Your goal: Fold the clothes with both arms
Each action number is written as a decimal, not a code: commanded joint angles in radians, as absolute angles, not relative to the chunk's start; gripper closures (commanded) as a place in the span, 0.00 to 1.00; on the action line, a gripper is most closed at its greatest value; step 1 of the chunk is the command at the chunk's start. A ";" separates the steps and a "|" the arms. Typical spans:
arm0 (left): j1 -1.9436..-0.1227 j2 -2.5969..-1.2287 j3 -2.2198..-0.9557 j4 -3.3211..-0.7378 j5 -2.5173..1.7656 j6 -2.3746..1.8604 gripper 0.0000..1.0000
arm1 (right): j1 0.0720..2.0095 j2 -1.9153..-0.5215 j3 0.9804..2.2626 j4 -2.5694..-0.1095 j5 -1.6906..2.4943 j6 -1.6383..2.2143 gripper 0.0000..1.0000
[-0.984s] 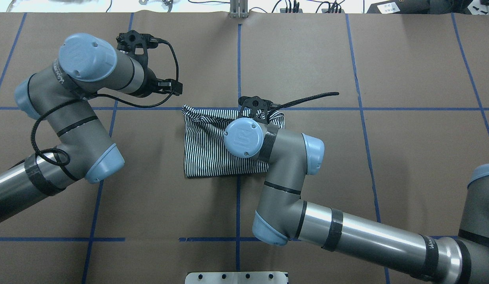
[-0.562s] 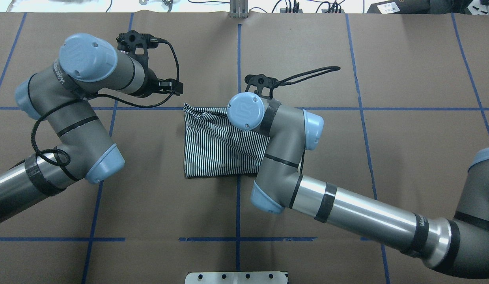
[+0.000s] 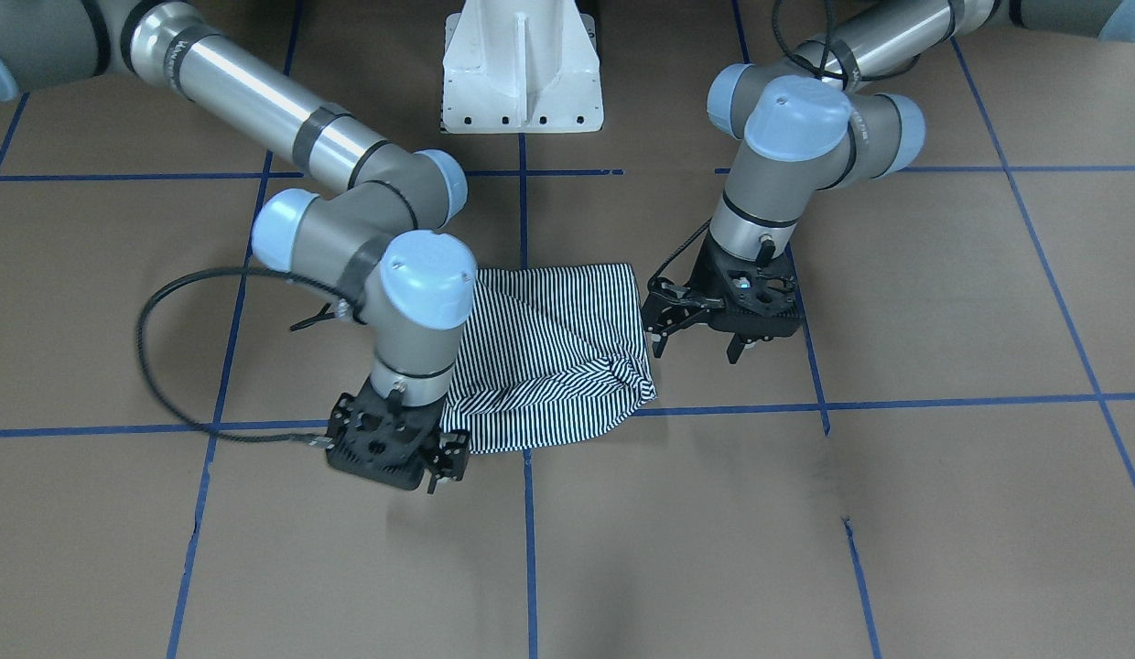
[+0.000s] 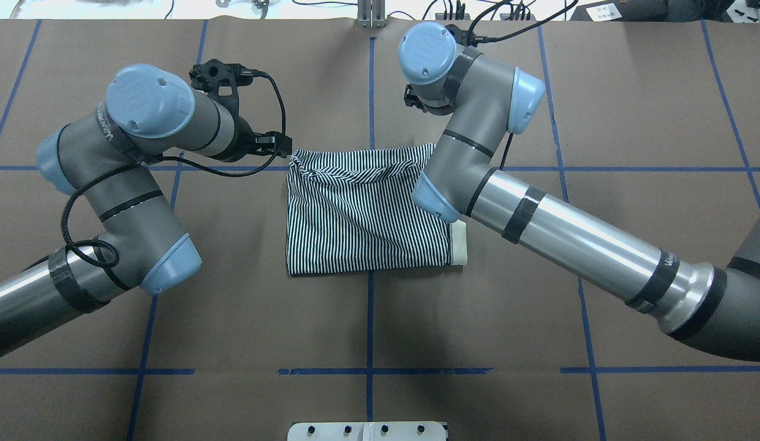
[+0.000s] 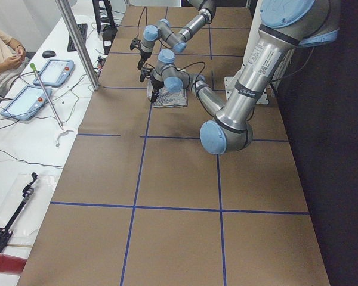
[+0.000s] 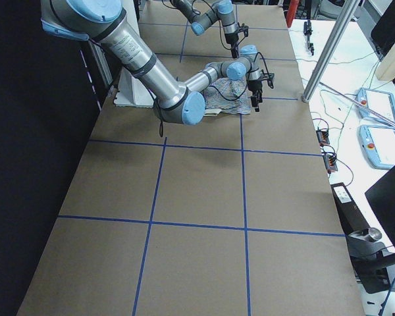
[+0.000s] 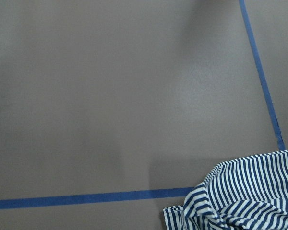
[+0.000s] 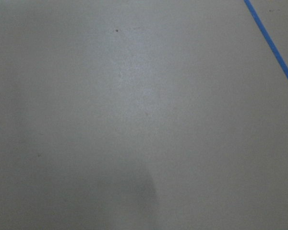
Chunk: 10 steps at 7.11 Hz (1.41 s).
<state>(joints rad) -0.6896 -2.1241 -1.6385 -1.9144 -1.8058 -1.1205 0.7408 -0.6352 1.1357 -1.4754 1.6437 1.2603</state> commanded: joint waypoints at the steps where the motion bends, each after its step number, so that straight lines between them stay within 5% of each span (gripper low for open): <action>1: -0.576 -2.152 -1.628 -1.905 -1.728 -1.241 0.00 | 0.767 -0.684 1.239 -1.474 1.690 1.232 0.00; 7: -0.584 -2.253 -1.422 -1.919 -1.672 -1.259 0.00 | 0.750 -0.756 1.333 -1.470 1.690 1.239 0.00; 10: -0.699 -2.348 -1.153 -2.063 -1.672 -1.142 0.00 | 0.736 -0.781 1.339 -1.439 1.689 1.243 0.00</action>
<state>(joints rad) -0.6495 -2.3251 -1.2599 -1.9866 -1.6724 -1.1975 0.7411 -0.7715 1.3370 -1.4507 1.6895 1.2417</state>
